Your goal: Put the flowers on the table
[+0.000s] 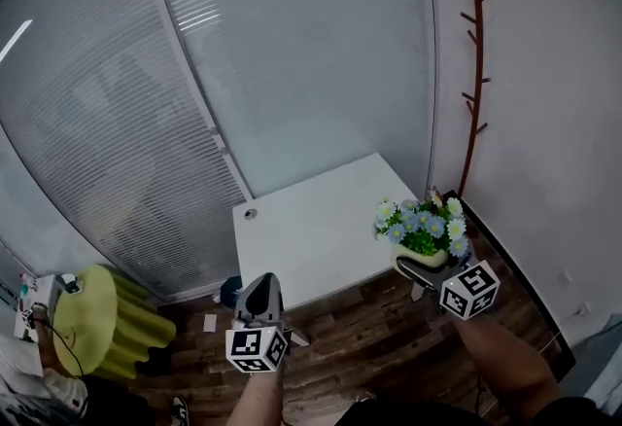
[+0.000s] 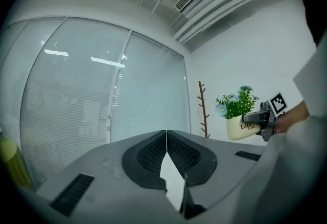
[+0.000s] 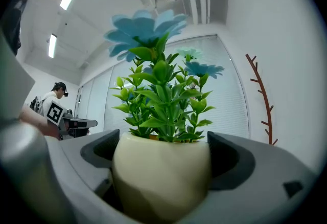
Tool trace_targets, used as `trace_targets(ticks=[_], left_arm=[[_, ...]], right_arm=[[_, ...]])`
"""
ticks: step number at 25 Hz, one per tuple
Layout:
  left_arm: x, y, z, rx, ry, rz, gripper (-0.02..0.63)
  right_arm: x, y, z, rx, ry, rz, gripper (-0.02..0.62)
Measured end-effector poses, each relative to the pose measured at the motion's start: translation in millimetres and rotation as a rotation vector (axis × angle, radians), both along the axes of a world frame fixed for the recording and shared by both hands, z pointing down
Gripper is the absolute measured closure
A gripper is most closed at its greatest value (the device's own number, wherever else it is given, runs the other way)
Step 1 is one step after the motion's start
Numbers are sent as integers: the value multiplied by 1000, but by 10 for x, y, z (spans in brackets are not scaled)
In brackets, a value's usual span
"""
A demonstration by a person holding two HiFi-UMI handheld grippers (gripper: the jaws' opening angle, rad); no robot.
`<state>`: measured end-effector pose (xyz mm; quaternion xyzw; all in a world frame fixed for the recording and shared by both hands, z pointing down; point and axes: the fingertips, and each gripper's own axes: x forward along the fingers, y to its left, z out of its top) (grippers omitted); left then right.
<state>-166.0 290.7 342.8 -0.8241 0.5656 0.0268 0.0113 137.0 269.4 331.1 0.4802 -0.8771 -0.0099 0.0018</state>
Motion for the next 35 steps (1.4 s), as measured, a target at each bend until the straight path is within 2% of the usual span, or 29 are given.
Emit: trace_targets(ticks=[3, 6, 11, 20, 28, 30, 33, 35], left_arm=[[-28, -195, -28, 18, -15, 12, 600], [-145, -413, 52, 3, -23, 11, 600], [-294, -737, 82, 3, -28, 14, 600], [-214, -1271, 107, -12, -24, 2, 600], [-166, -1827, 200, 22, -73, 0, 603], [-182, -2005, 226, 21, -62, 3, 603], [-161, -2288, 292, -23, -23, 25, 603], [-168, -2483, 291, -25, -23, 1, 603]], right_arm=[[-109, -187, 102, -16, 5, -3, 44], [-186, -380, 189, -27, -6, 7, 44], [-276, -714, 148, -11, -25, 20, 44], [-237, -1239, 143, -18, -26, 13, 44], [-264, -2002, 278, -16, -28, -31, 44], [-306, -2206, 363, -30, -30, -42, 44], [-314, -2523, 427, -44, -31, -50, 44], [-278, -2758, 438, -49, -37, -52, 44]])
